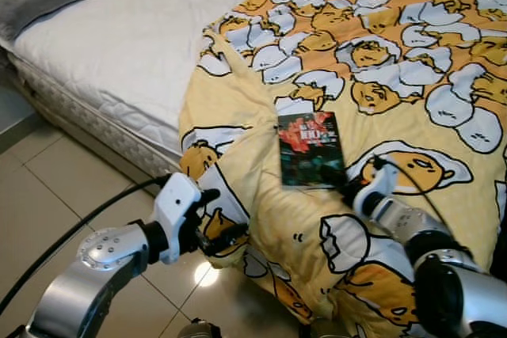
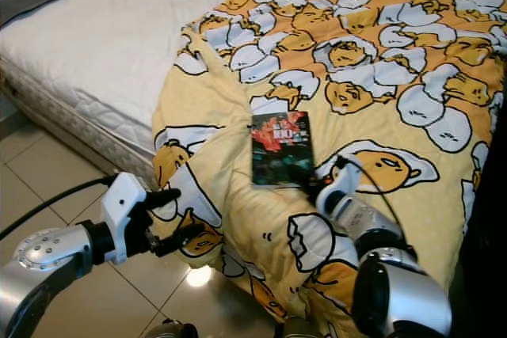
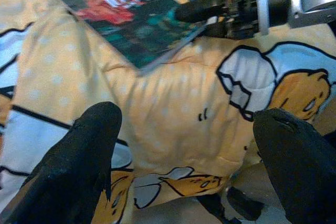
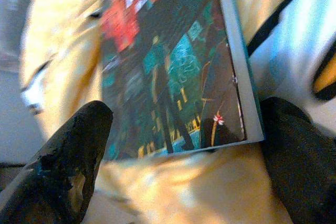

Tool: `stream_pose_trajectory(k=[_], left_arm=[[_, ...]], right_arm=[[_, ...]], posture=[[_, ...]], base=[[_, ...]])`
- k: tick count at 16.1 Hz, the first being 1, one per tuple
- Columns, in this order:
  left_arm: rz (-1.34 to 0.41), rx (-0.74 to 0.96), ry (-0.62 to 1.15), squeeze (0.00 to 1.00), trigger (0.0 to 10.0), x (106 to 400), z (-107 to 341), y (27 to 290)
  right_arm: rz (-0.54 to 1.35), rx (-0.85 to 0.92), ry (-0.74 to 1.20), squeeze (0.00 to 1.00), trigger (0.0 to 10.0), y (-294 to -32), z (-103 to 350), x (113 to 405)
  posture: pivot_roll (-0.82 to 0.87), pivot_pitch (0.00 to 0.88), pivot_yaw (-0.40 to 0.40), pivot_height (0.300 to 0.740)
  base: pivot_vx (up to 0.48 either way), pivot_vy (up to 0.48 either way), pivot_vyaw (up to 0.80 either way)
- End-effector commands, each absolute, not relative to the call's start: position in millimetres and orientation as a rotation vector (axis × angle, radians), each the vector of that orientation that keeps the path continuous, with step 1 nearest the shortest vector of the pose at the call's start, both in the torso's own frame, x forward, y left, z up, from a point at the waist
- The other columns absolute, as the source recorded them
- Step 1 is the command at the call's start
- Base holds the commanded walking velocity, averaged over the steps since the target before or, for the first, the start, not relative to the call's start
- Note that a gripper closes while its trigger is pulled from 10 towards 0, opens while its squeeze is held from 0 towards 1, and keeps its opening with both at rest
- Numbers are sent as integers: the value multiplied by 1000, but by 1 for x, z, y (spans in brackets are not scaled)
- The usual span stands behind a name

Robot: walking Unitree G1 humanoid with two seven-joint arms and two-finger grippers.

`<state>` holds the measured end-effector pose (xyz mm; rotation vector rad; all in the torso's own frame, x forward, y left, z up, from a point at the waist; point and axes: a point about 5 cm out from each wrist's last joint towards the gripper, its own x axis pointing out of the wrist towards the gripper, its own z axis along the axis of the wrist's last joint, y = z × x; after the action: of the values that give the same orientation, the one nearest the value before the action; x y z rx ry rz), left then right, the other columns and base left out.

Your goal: Clean up the room

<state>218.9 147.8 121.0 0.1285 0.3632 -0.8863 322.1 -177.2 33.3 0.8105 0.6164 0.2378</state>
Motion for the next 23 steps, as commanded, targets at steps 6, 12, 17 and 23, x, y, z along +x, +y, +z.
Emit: stream_pose_trajectory(k=[6,12,17,23], left_arm=[[-892,152,361,976,10000,220,122,149],[-876,164,366,976,10000,219,121,153],[-865,167,366,976,10000,219,121,155],[-859,170,368,976,10000,220,120,155]], right_arm=[[241,1028,593,0,10000,-157,30,320],[78,1023,502,0,314,-159,26,323],[29,1075,409,0,0,-166,34,329],[5,1092,384,0,0,-160,40,335]], posture=[[19,86,77,740],[29,92,78,740],[33,96,78,740],[42,95,79,740]], base=[[0,0,0],[0,0,0],[0,0,0],[0,0,0]])
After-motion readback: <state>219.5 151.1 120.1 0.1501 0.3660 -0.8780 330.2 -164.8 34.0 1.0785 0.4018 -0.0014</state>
